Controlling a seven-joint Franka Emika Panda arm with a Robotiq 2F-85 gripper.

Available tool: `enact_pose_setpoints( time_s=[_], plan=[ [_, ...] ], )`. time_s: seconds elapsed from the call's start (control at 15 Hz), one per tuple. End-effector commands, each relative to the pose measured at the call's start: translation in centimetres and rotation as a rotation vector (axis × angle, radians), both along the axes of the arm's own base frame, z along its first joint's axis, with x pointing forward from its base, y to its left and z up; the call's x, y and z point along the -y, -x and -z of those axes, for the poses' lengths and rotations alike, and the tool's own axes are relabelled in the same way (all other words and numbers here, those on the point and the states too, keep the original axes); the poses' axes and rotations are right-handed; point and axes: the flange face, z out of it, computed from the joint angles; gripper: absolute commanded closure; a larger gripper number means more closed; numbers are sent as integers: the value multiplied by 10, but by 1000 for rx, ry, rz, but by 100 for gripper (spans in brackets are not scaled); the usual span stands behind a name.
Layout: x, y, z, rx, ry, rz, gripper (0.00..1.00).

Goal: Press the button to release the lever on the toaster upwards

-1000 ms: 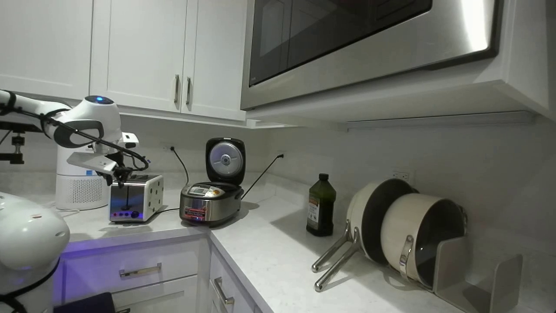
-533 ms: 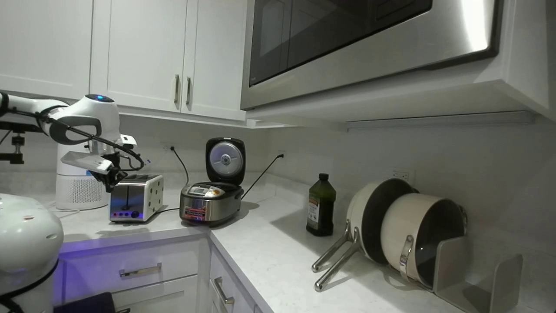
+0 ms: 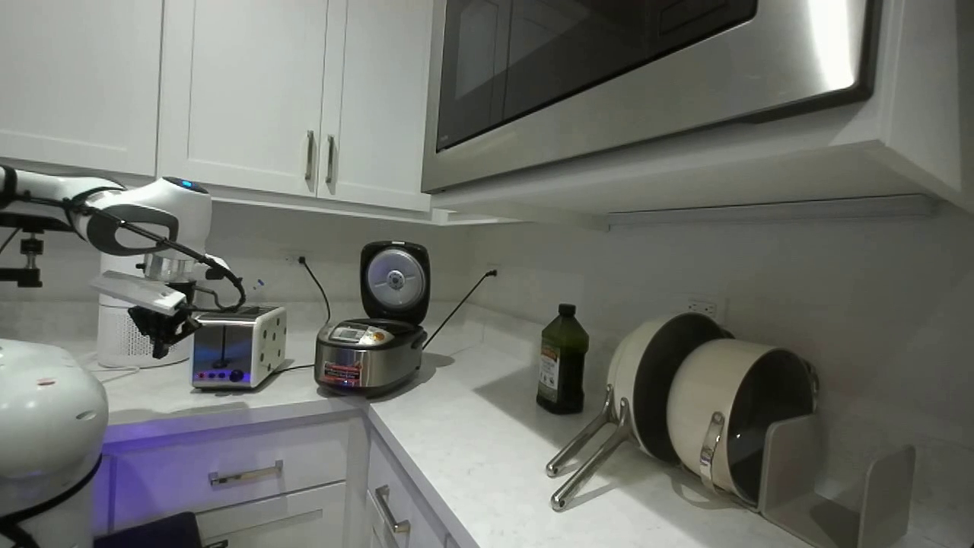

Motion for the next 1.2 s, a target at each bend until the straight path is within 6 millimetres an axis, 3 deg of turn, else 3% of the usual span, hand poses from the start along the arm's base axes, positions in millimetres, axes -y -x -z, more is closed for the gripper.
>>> enact_pose_setpoints(
  time_s=[0.0,0.6,1.13],
  plan=[
    [-7,3,17,-58,20,-50,100],
    [-43,18,51,-70,-14,-115,100],
    [-75,13,84,76,-98,-85,100]
  ],
)
